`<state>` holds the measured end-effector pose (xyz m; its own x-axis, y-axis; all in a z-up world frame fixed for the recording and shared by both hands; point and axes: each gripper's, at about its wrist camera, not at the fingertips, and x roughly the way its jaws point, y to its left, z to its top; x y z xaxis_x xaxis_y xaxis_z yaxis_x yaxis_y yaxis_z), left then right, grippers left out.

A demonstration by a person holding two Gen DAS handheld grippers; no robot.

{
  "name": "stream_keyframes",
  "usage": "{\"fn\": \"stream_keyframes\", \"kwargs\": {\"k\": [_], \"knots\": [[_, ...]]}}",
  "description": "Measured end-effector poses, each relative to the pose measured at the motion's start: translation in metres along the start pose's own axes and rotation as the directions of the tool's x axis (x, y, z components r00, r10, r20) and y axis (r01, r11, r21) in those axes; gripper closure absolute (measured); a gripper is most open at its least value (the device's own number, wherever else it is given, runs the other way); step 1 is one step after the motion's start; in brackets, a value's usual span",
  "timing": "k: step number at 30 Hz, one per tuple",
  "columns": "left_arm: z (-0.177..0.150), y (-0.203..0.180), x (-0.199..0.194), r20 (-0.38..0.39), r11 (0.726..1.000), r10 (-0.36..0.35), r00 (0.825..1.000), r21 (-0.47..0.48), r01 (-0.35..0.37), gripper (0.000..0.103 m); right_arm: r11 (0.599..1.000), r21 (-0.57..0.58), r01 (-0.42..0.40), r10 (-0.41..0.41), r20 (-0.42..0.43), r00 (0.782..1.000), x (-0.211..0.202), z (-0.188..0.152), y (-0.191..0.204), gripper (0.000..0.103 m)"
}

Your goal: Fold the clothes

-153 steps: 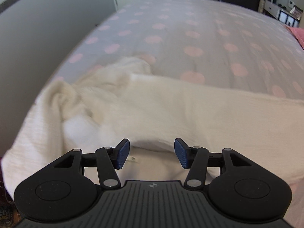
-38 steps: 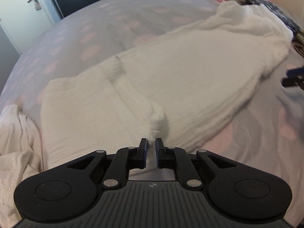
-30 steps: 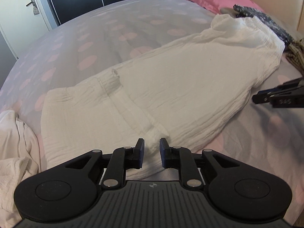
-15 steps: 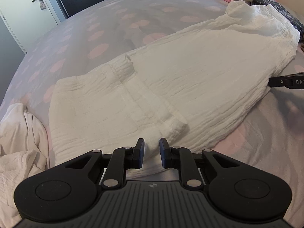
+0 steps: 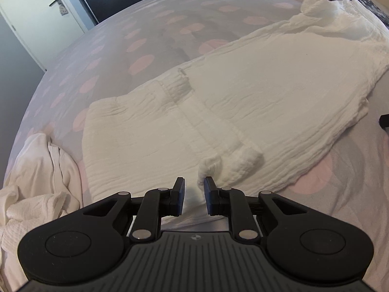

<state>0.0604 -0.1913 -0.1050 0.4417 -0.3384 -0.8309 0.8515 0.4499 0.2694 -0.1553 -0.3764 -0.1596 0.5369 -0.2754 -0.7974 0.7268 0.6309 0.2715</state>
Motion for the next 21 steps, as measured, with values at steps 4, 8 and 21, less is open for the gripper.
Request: {"fn": "stream_keyframes", "kwargs": {"k": [4, 8, 21], "knots": [[-0.004, 0.004, -0.001, 0.004, 1.0, -0.01, 1.0, -0.001, 0.01, 0.086, 0.997, -0.038, -0.069, 0.07, 0.024, 0.997, -0.008, 0.004, 0.018, 0.097], [-0.009, 0.004, -0.003, 0.028, 1.0, -0.025, 0.999, 0.019, 0.024, 0.083, 0.985, -0.103, -0.139, 0.144, 0.04, 0.989, -0.015, 0.009, 0.046, 0.09], [0.003, -0.001, 0.008, 0.038, 0.986, -0.163, 0.986, -0.023, 0.163, 0.094, 0.937, -0.272, -0.217, 0.219, -0.027, 0.975, 0.002, 0.003, 0.114, 0.082]]}}
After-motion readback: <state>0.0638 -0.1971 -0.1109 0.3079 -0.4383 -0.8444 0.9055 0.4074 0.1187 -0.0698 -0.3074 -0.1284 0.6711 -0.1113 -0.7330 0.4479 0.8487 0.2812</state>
